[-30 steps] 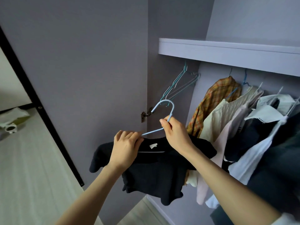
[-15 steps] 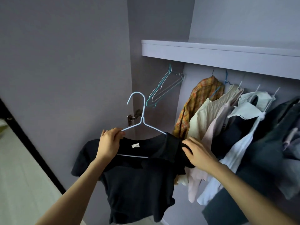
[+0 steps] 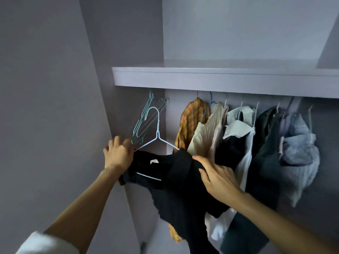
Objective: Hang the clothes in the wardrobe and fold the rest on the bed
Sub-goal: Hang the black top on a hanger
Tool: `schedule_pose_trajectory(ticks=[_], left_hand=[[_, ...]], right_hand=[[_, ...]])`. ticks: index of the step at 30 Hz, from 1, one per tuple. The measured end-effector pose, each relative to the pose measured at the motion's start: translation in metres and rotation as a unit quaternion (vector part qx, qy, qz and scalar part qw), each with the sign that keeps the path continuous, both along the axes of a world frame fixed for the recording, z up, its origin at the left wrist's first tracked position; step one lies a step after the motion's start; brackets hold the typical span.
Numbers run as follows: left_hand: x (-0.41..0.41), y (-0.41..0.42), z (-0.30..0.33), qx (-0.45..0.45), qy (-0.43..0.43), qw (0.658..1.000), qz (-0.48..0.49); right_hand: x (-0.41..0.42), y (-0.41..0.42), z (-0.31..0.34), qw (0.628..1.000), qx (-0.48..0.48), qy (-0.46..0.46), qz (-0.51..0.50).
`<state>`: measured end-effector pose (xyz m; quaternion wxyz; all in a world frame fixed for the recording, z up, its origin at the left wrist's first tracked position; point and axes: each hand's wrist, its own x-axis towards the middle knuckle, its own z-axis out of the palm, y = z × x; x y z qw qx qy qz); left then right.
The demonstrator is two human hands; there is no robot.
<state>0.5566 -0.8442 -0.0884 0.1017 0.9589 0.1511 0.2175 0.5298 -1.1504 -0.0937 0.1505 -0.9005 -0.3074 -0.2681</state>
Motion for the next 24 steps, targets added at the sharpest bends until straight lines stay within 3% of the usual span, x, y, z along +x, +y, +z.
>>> schedule_pose_trajectory(ticks=[6,13,18,24], left_hand=[[0.005,0.028,0.021,-0.006,-0.053,0.995,-0.081],[0.010,0.024,0.024,-0.026,-0.018,0.988,-0.149],[0.011,0.020,0.038,-0.020,-0.039,0.982,-0.183],[0.019,0.021,0.061,-0.007,-0.080,0.979,-0.189]], right_hand=[[-0.026,0.007,-0.004,0.997,-0.007,0.011,-0.077],[-0.056,0.046,0.006,0.986,0.001,-0.044,-0.160],[-0.053,0.097,0.010,0.986,0.025,-0.024,-0.164],[-0.030,0.143,0.013,0.972,0.099,0.064,-0.202]])
